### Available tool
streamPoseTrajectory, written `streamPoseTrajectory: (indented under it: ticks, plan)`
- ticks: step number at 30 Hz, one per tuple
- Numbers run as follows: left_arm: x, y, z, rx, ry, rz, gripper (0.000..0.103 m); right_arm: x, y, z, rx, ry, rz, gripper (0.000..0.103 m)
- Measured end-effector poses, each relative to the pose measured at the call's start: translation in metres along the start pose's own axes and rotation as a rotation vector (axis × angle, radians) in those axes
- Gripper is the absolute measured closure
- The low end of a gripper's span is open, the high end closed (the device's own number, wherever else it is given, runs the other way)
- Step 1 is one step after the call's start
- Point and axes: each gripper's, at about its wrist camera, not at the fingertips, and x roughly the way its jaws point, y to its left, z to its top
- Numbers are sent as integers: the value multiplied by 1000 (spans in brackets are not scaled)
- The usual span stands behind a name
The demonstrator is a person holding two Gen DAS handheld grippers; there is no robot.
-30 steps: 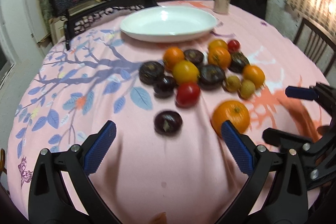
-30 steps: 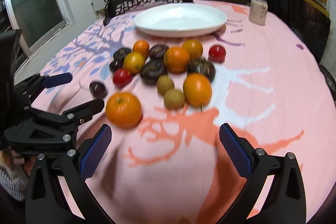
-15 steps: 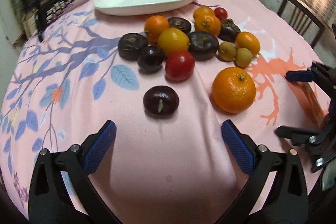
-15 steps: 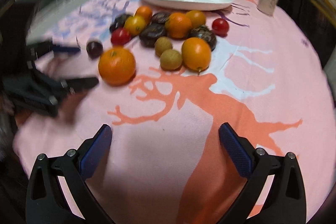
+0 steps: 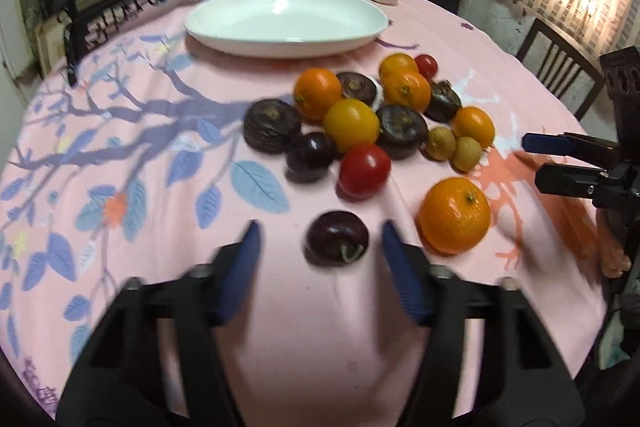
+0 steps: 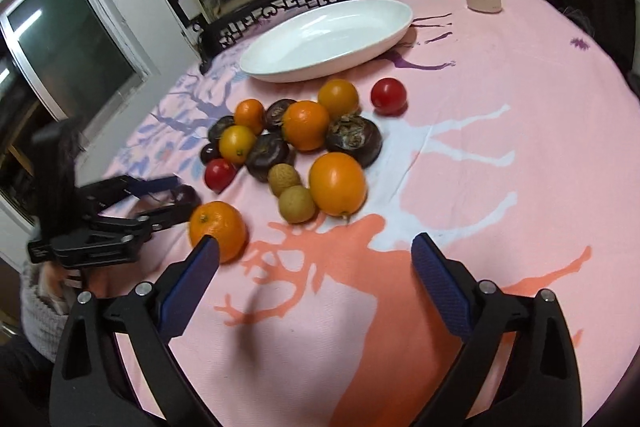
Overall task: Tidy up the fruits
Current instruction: 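Drop an orange on the plate with right tool while left drops a dark cherry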
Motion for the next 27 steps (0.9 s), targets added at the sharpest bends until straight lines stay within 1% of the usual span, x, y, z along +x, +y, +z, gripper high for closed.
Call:
streamPoseTrajectory:
  ticks: [2,3,5,6,7,9,10,12,17,19,23,25,27]
  plan:
    - [0,-4,1,22,-6,4,52,2,6,-4,-21,4,-4,11]
    - [0,-6,1,31,-5,-4,57,3,11,-6,-38,9,-7,14]
    - [2,-10,2,51,-5,4,64,6,21,-8,-78,19,7,21]
    - [2,-11,2,55,-6,-4,71,6,27,-9,-93,20,19,28]
    - [2,-12,2,57,-8,-7,71,8,35,-9,-113,24,41,36]
    - [-2,-10,2,47,-27,-13,72,12,46,-10,-141,38,61,45]
    - [-4,-9,2,39,-35,-15,72,17,54,-10,-164,51,65,47]
    - [-7,-4,1,18,-47,-18,72,28,66,-8,-194,67,58,47]
    - [-14,12,1,-46,-66,-48,72,49,75,-1,-223,96,31,47]
    - [-13,12,2,-45,-62,-49,72,56,74,3,-211,115,44,58]
    - [-15,13,11,-39,-66,-46,72,49,73,2,-218,101,54,58]
    - [-19,15,25,-36,-81,-40,71,38,71,11,-219,79,65,58]
    - [-20,15,49,-25,-98,-23,71,27,67,30,-211,27,49,58]
